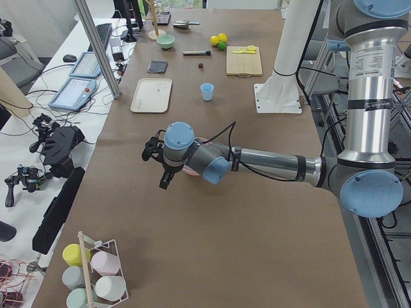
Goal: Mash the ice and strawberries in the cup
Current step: 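Move the left gripper down into the pink bowl of ice cubes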
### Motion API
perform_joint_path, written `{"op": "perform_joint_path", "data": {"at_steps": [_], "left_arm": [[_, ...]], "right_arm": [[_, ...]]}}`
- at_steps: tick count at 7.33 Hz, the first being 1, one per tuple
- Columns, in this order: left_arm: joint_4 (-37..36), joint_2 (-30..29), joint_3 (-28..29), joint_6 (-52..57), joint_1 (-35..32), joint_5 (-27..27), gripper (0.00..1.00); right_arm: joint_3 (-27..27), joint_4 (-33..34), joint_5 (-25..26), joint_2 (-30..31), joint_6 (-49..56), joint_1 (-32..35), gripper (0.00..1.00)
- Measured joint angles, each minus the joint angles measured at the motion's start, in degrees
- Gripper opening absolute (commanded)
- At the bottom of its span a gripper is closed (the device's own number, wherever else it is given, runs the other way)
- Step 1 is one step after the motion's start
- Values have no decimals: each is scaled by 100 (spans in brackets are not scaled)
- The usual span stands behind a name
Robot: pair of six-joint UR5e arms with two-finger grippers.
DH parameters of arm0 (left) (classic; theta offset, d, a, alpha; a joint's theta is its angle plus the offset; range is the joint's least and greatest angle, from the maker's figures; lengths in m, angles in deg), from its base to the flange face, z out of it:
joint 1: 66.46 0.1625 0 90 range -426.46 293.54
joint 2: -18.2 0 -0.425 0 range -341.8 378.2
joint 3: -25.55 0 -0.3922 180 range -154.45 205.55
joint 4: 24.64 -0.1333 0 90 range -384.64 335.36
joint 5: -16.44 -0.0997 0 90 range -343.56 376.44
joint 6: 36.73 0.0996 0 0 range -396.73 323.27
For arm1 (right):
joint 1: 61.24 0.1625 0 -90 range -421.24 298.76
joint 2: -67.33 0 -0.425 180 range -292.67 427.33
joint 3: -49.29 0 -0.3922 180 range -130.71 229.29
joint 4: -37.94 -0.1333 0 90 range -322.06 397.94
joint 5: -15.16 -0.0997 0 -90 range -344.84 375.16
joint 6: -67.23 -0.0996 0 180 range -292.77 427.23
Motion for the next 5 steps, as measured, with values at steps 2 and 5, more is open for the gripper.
{"op": "perform_joint_path", "data": {"at_steps": [2, 5], "left_arm": [[32, -51, -284, -320, 841, -417, 98], [66, -75, -551, -83, 1679, -658, 97]], "right_arm": [[33, -4, -2, 9, -22, -4, 100], [33, 1, -2, 28, -10, -4, 100]]}}
